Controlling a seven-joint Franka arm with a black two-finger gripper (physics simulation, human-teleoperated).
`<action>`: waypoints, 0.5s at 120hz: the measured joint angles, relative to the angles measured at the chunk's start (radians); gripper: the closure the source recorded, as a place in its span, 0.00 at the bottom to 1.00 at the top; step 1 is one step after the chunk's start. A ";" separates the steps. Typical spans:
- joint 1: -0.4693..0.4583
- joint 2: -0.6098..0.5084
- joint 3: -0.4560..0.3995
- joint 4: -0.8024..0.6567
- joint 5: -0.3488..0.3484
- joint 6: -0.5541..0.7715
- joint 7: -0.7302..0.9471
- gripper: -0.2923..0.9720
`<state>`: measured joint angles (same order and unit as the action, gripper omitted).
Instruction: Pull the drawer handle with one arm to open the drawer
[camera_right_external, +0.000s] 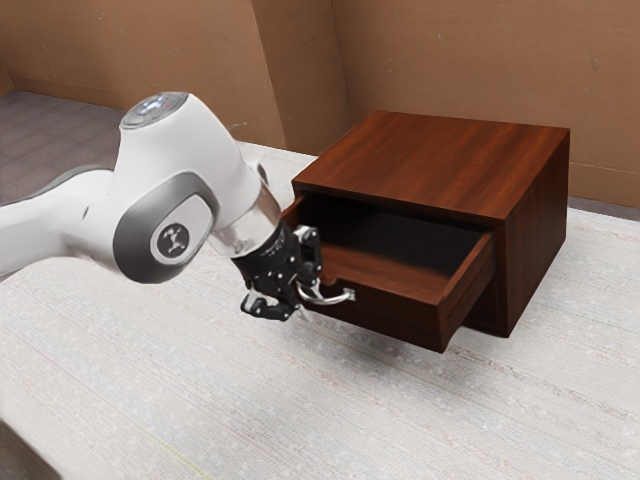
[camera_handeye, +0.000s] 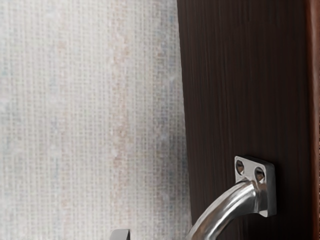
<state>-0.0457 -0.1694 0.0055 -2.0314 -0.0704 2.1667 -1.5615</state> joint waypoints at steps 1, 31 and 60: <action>0.000 -0.002 0.000 -0.002 0.000 0.000 0.000 0.71; -0.008 -0.050 0.005 -0.052 0.003 -0.002 -0.001 0.71; -0.011 -0.098 0.006 -0.098 0.009 -0.003 -0.001 0.71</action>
<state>-0.0571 -0.2672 0.0117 -2.1290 -0.0614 2.1636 -1.5624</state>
